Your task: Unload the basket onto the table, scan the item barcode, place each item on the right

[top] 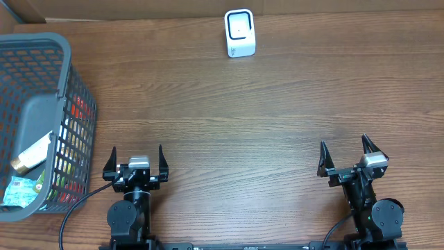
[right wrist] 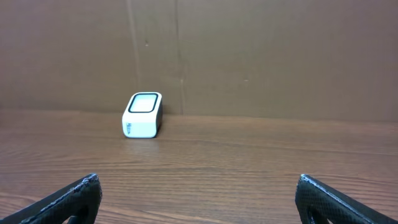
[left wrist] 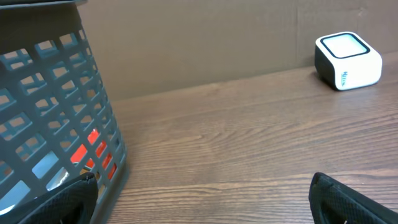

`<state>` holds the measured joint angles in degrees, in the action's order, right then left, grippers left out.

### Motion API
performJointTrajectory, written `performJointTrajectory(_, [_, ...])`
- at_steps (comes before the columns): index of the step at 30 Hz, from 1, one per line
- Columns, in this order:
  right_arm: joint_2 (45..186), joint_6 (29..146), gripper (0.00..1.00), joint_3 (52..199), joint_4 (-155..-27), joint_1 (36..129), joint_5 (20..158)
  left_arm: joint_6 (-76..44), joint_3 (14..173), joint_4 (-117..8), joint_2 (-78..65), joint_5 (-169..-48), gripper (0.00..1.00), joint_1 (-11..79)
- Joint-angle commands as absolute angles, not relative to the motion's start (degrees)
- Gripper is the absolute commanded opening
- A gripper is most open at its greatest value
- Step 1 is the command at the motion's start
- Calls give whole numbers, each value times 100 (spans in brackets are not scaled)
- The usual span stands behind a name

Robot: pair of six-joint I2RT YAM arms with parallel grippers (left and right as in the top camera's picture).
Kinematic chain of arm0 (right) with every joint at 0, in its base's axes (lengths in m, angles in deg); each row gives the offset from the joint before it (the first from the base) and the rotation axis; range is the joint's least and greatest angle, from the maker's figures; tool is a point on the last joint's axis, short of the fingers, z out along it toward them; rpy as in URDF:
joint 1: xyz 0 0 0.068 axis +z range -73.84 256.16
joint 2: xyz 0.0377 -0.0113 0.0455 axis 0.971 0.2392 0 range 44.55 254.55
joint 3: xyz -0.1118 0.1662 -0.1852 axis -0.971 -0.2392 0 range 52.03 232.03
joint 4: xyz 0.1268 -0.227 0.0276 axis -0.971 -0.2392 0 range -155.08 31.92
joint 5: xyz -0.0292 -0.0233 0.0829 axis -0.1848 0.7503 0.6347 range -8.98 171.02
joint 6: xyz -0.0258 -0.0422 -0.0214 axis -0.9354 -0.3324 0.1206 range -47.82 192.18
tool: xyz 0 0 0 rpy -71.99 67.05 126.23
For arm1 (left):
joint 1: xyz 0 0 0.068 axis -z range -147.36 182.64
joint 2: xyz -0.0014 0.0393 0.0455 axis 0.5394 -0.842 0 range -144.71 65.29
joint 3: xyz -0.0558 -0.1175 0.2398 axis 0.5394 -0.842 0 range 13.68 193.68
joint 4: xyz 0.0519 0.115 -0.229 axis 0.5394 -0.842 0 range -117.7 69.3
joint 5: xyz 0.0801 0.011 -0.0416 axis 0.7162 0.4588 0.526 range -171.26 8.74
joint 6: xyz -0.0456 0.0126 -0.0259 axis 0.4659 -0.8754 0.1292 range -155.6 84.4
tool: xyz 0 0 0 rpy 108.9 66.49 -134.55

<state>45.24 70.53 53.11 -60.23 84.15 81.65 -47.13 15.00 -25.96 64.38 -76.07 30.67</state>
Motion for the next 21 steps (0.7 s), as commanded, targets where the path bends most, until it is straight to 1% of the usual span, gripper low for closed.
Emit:
performJointTrajectory(1, [4474, 7084, 100, 5521, -5980, 8452, 8346, -4558, 1881, -2707, 6504, -7708, 100, 3040])
performJointTrajectory(11, [4631, 7086, 100, 5989, -6036, 8450, 8600, -4518, 2982, -3617, 6425, -7758, 100, 3040])
performJointTrajectory(16, [5129, 7084, 100, 6513, -6196, 8450, 8630, -4462, 3500, -3912, 6041, -7861, 100, 3040])
performJointTrajectory(21, [5925, 7082, 100, 7357, -6710, 8450, 8628, -4431, 4278, -4299, 5308, -8127, 100, 3040])
